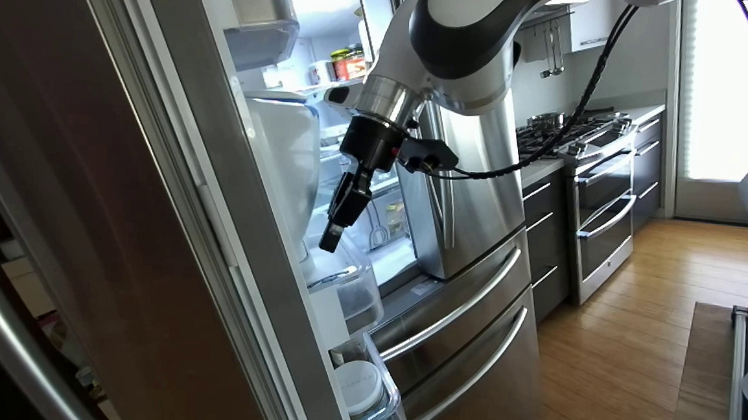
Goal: Close the fridge
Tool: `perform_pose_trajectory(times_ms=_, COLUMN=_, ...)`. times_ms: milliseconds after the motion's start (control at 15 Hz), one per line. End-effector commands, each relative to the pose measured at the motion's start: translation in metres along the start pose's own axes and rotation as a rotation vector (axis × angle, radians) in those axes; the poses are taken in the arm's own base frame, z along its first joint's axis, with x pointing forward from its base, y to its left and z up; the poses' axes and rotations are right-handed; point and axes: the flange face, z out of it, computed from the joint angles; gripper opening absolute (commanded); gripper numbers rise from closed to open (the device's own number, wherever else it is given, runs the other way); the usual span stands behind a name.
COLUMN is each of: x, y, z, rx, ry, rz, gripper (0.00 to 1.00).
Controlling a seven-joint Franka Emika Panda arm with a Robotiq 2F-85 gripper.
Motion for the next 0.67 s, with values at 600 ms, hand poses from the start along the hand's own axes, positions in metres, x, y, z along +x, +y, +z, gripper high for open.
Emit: perform_pose_trajectory(times_ms=600, x=-0.0025, y=0.0048, z=-0.0048, rx=0.116, ry=-0.164, rz=-0.011, gripper=0.0)
